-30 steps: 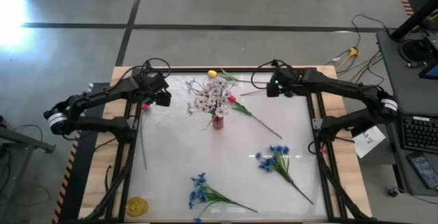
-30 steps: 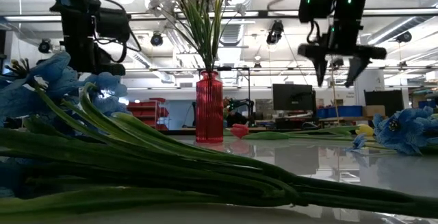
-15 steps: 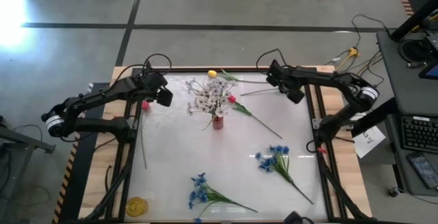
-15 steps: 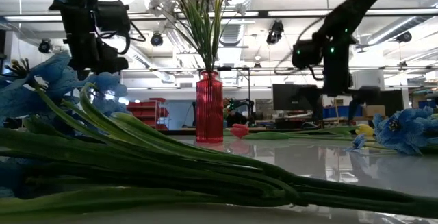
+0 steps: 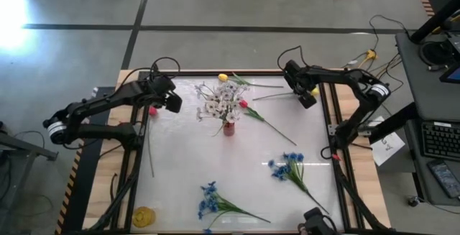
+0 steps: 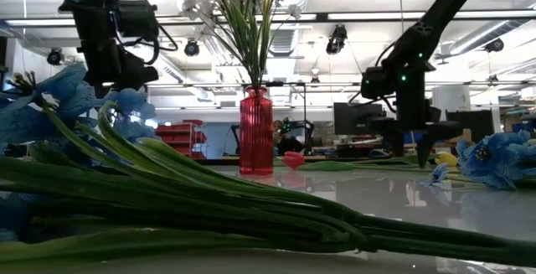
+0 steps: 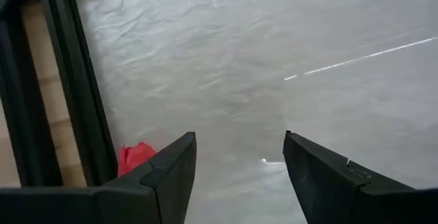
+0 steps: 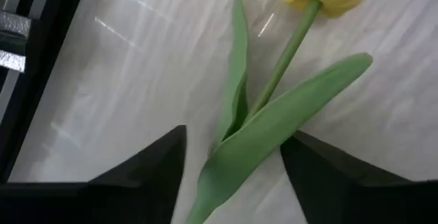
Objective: Sort flowers into vase by color
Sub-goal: Put the right yellow tulip into the red flower vase
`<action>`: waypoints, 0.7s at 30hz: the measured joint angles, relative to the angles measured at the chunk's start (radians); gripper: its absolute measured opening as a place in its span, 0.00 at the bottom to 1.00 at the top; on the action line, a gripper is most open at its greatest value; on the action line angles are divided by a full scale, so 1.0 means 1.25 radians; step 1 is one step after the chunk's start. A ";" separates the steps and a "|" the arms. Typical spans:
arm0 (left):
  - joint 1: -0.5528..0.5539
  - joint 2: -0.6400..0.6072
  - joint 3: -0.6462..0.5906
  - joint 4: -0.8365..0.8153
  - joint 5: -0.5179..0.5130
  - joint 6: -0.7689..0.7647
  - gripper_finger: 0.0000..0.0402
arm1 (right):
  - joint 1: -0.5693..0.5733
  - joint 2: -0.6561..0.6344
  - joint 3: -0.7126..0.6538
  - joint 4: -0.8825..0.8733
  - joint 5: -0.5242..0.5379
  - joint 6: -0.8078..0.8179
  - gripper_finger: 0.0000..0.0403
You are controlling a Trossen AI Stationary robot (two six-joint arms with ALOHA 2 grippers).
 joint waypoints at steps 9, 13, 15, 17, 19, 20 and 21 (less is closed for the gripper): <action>-0.003 -0.040 -0.001 0.001 0.020 -0.004 0.51 | -0.005 -0.003 -0.009 0.013 0.056 -0.061 0.14; -0.003 -0.079 -0.001 0.001 0.021 0.008 0.51 | 0.008 -0.049 -0.009 0.062 0.095 -0.141 0.04; -0.003 -0.098 -0.001 0.003 0.030 0.033 0.51 | 0.016 -0.084 -0.009 0.102 0.107 -0.227 0.04; -0.004 -0.115 -0.001 0.017 0.057 0.081 0.51 | 0.030 -0.132 -0.009 0.150 0.115 -0.325 0.03; -0.009 -0.128 -0.001 0.045 0.111 0.145 0.51 | 0.052 -0.186 -0.009 0.209 0.121 -0.440 0.03; -0.014 -0.134 -0.001 0.058 0.148 0.182 0.51 | 0.066 -0.214 -0.009 0.246 0.121 -0.500 0.03; -0.022 -0.139 -0.001 0.074 0.189 0.223 0.51 | 0.081 -0.242 -0.010 0.282 0.121 -0.554 0.03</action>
